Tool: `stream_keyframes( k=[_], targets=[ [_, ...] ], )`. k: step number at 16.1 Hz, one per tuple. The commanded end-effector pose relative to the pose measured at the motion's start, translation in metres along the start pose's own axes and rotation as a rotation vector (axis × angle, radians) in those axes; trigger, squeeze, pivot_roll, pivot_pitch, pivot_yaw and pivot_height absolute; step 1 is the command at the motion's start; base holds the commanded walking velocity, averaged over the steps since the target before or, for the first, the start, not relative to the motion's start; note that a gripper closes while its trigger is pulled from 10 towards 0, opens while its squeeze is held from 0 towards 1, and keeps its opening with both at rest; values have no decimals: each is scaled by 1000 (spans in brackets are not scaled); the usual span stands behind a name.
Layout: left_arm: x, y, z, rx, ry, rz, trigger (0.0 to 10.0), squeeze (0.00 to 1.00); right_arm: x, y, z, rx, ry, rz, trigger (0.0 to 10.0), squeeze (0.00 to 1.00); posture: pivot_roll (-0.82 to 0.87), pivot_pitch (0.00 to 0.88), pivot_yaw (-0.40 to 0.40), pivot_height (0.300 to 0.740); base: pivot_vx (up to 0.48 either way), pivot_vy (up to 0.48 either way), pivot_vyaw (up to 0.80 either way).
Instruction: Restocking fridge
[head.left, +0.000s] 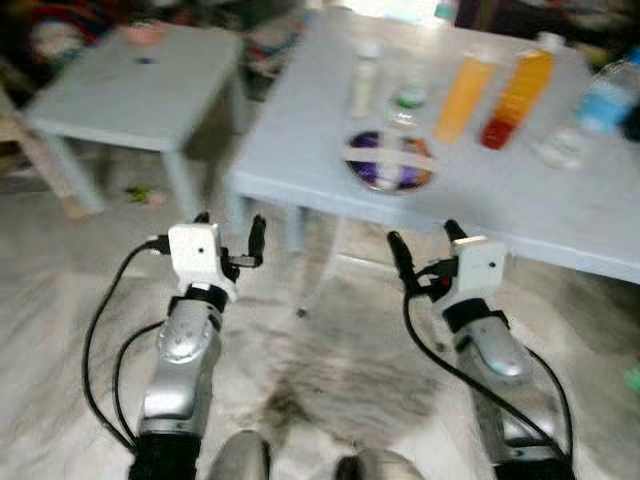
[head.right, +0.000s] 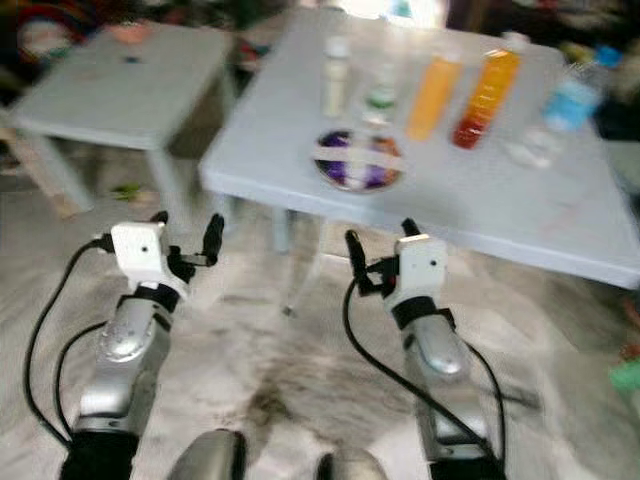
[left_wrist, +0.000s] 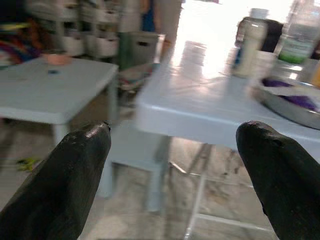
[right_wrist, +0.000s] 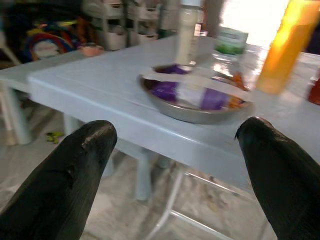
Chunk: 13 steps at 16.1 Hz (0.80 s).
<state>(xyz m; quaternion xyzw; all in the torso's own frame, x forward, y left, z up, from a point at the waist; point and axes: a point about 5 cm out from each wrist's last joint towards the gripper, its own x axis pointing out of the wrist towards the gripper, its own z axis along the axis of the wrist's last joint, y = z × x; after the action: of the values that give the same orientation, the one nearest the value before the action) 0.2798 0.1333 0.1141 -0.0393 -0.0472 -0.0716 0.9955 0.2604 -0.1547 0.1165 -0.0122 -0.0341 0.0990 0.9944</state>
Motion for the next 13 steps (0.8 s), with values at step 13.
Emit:
stream_keyframes(
  k=[13],
  targets=[
    [-1, -2, -4, 0, 14, 1, 10000, 0, 1, -9, -4, 6, 18, -64, 10000, 0, 19, 106, -48, 740, 319, 0, -328]
  ],
)
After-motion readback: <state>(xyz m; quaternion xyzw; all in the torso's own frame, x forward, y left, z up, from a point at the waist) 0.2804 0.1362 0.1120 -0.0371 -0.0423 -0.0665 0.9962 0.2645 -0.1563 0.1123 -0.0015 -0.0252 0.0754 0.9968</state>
